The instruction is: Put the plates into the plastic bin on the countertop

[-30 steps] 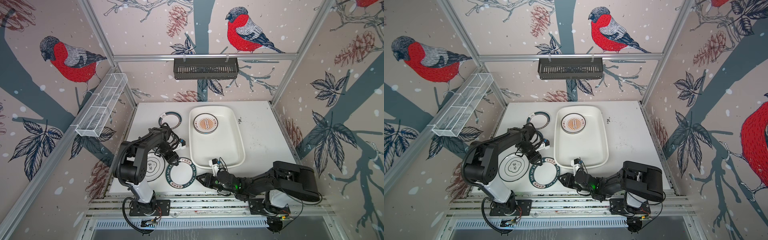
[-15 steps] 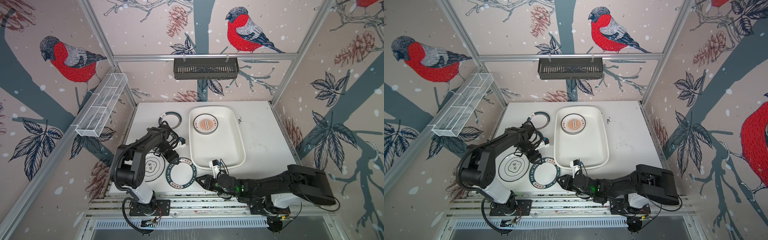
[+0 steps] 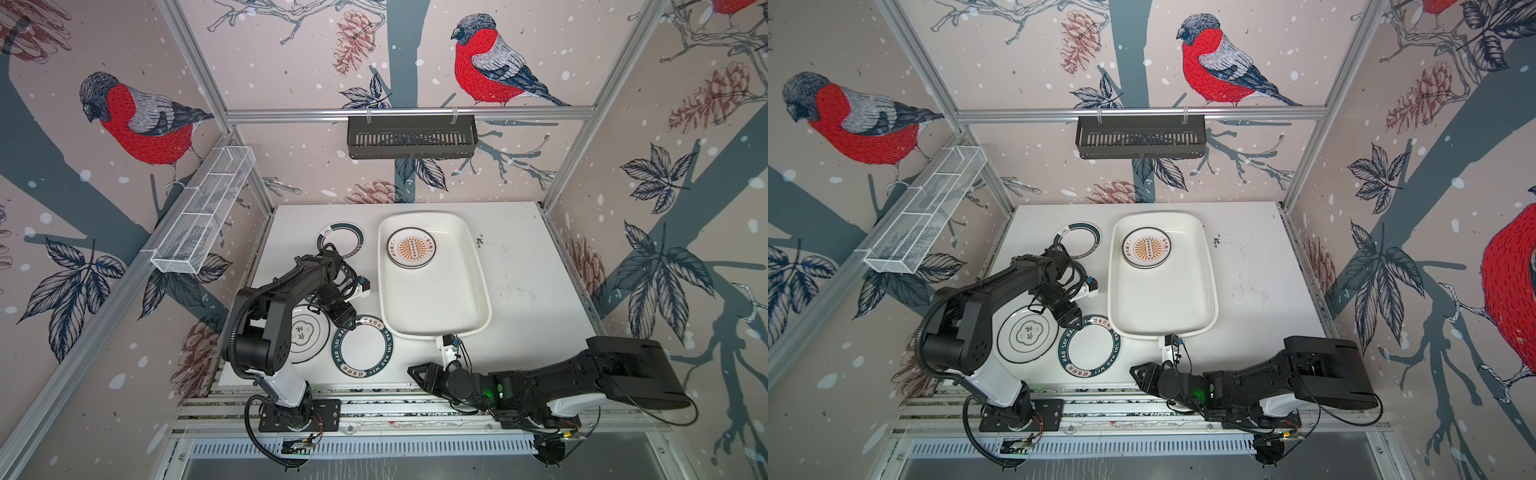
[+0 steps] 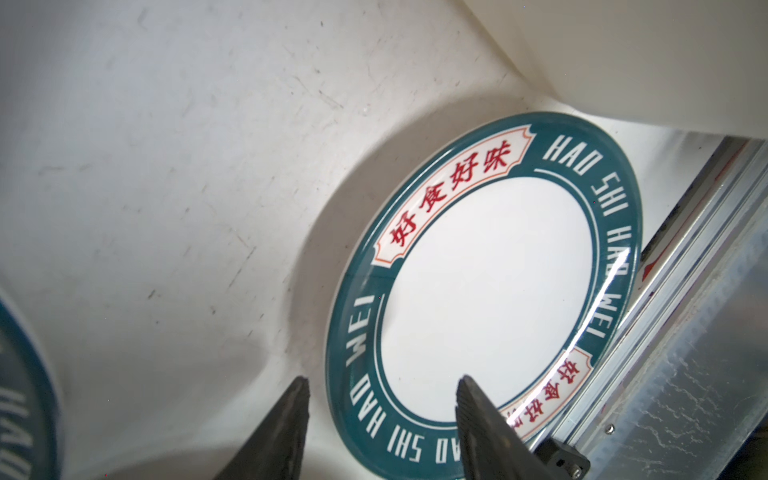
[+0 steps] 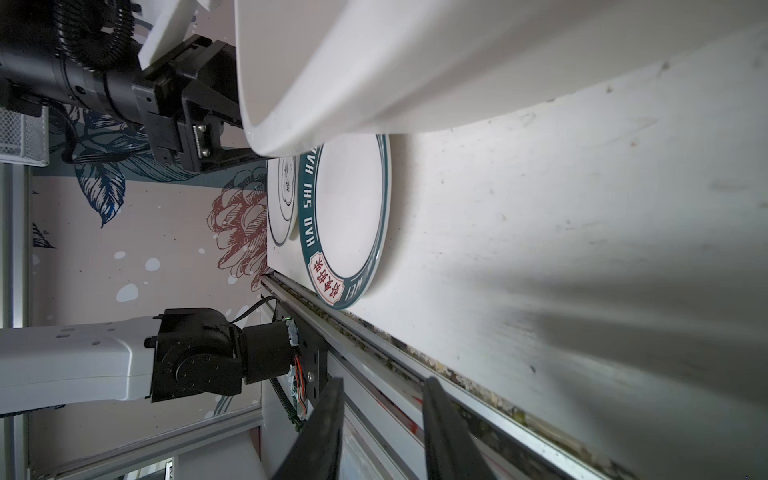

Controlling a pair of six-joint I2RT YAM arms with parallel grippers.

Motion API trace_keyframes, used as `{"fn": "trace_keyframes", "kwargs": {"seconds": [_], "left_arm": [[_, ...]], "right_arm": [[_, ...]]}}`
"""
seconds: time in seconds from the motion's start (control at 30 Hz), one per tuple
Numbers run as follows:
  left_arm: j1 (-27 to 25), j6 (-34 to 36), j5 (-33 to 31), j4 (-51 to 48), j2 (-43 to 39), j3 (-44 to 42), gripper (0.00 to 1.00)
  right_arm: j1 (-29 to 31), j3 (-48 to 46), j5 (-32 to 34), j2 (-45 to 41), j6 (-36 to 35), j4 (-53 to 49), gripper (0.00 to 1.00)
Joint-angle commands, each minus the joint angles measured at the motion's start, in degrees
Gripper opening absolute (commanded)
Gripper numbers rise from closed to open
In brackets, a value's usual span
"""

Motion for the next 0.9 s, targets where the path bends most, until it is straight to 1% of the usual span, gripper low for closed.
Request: {"fn": "trace_keyframes", "kwargs": {"seconds": [0.0, 0.3, 0.53, 0.57, 0.67, 0.87], "left_arm": [[0.1, 2.3, -0.6, -2.4, 1.0, 0.5, 0.58], [0.1, 3.1, -0.2, -2.6, 2.0, 0.6, 0.51], [0.2, 3.9, -0.5, -1.4, 3.3, -0.2, 0.51], [0.4, 4.1, -0.4, -1.4, 3.4, -0.2, 0.5], [0.6, 4.4, 0.0, -1.6, 4.1, 0.1, 0.44], [1.2, 4.6, 0.6, -1.8, 4.4, 0.7, 0.43]], "right_arm": [[0.3, 0.5, 3.3, 1.3, 1.4, 3.1, 0.34], [0.0, 1.2, 1.8, 7.1, 1.6, 10.0, 0.34], [-0.1, 1.7, 1.5, 8.1, 0.9, 10.9, 0.33], [-0.3, 1.9, 1.2, 8.2, 0.8, 11.1, 0.33], [-0.8, 2.1, 0.4, 9.5, 0.8, 12.3, 0.33], [-1.6, 3.1, -0.7, 12.6, 1.1, 14.2, 0.32]]}}
